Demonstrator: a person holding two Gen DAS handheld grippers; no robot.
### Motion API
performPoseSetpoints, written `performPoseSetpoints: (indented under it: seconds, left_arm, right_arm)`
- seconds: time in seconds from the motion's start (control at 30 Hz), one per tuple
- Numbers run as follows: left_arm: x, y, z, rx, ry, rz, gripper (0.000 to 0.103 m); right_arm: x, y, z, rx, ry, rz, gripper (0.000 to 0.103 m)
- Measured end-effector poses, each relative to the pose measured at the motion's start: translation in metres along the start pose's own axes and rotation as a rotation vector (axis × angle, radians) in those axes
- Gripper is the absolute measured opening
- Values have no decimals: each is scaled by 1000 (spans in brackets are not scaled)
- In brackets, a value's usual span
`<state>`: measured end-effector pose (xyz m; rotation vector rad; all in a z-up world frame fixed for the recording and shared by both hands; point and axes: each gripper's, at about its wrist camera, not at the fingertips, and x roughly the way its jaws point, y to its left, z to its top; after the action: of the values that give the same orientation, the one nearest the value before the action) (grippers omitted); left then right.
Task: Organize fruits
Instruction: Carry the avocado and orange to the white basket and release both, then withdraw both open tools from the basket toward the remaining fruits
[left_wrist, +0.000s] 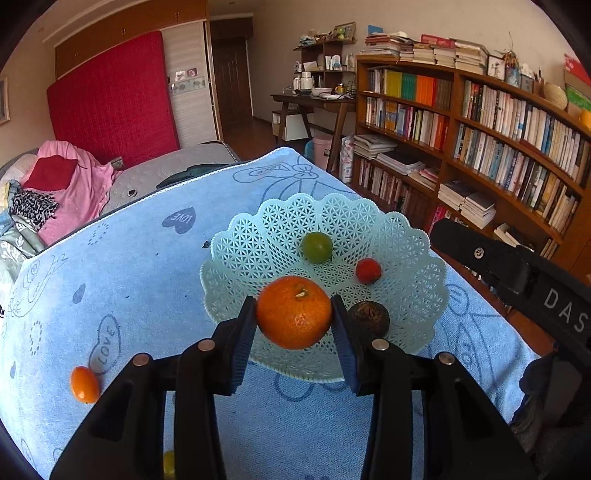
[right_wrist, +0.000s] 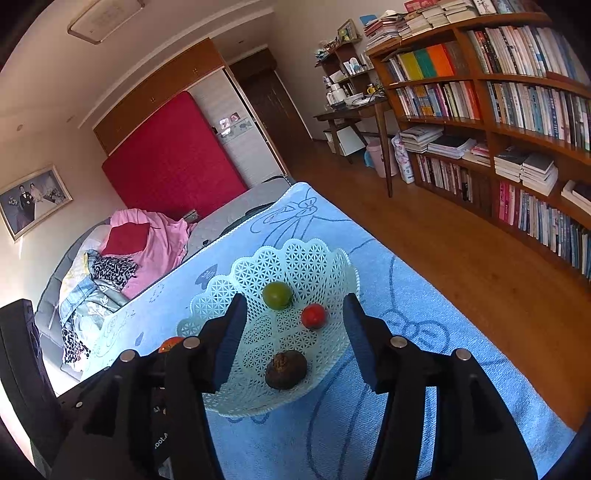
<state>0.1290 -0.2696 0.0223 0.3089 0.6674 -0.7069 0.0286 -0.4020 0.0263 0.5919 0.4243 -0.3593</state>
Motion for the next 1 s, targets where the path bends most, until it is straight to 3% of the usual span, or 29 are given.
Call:
performPoseSetpoints:
  seconds: [0.03, 0.07, 0.2, 0.5, 1.0]
  left_arm:
    - [-2, 3, 0, -14, -10, 6, 64]
    - [-4, 6, 0, -27, -26, 21, 71]
    - [-8, 22, 1, -71, -21, 53, 73]
    - [-27, 46, -2, -109, -43, 133, 88]
    - [-57, 90, -12, -159, -46, 223, 89]
  right_arm:
    - [-1, 0, 0, 6, -4, 0, 65]
    - [-1, -1, 0, 7, -5, -1, 65]
    - [-3, -1, -1, 13, -9, 0, 66]
    - [-8, 7, -4, 6, -13, 18, 72]
    - [-17, 31, -11, -45, -9, 67, 73]
